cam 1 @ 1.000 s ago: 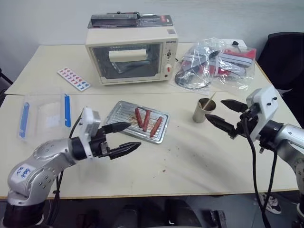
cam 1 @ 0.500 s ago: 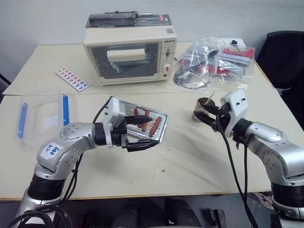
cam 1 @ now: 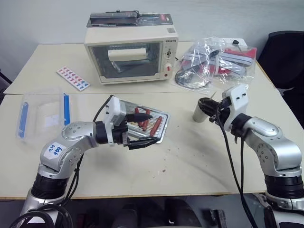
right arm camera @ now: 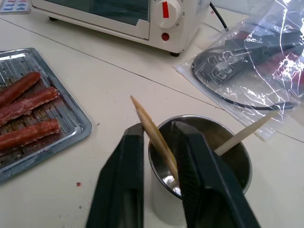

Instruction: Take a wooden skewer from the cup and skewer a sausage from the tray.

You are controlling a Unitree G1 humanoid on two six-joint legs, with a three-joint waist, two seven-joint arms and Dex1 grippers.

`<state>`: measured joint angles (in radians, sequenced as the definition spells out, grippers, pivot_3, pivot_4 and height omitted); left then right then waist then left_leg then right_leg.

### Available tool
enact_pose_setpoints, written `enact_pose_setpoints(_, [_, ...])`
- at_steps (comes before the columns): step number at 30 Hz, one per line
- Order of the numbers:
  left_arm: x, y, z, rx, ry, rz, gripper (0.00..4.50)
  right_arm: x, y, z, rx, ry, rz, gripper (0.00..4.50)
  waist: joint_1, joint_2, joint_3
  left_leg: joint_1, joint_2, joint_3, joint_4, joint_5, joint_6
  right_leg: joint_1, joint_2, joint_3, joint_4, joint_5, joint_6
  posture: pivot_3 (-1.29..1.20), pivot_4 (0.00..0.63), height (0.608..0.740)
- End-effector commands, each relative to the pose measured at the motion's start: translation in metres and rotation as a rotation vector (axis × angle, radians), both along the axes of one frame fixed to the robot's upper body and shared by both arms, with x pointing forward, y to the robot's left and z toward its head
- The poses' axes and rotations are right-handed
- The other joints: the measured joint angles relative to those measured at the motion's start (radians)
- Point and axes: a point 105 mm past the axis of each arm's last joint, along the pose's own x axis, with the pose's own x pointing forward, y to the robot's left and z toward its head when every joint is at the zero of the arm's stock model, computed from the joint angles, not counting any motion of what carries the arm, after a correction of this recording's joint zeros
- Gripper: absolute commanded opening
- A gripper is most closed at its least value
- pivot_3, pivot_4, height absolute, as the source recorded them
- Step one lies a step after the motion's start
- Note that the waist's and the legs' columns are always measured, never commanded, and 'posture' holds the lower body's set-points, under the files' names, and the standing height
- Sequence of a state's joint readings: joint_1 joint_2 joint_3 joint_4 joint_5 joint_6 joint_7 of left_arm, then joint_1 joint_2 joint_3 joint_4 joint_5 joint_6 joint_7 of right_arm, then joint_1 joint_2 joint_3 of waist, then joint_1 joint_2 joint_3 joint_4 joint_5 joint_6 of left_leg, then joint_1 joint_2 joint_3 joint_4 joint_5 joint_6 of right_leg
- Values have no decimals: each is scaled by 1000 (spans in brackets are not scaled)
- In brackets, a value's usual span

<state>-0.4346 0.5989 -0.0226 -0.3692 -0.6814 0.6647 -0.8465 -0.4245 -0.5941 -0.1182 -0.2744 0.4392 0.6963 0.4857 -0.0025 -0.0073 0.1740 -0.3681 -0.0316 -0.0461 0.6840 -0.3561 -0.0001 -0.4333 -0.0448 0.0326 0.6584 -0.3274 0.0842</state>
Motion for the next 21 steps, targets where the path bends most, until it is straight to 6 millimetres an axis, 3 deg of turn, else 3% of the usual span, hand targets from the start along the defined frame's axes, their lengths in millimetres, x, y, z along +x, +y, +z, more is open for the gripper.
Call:
enact_pose_setpoints(1, [0, 1, 8, -11, -45, 1, 4500, -4, 1, 13, -7, -55, 12, 614, 0, 0, 0, 0, 0, 0, 0, 0, 0, 0, 0, 0, 0, 0, 0, 0, 150, 740])
enact_pose_setpoints(6, [1, 1, 9, -14, -50, 2, 4500, -2, 0, 11, -5, -54, 3, 614, 0, 0, 0, 0, 0, 0, 0, 0, 0, 0, 0, 0, 0, 0, 0, 0, 150, 740])
enact_pose_setpoints(9, [3, 0, 9, -15, -54, 3, 4500, -1, -1, 12, 1, -59, -3, 128, 0, 0, 0, 0, 0, 0, 0, 0, 0, 0, 0, 0, 0, 0, 0, 0, 150, 740])
enact_pose_setpoints(13, [3, 0, 9, -16, -57, 3, 4500, -1, -4, 18, 2, -71, -15, 59, 0, 0, 0, 0, 0, 0, 0, 0, 0, 0, 0, 0, 0, 0, 0, 0, 150, 740])
enact_pose_setpoints(21, [4, 1, 8, -15, -58, 6, 4500, -7, -23, 69, 73, -164, -80, 59, 0, 0, 0, -1, 0, 0, 0, 0, 0, -1, 0, 0, 0, 0, 0, 0, 150, 740])
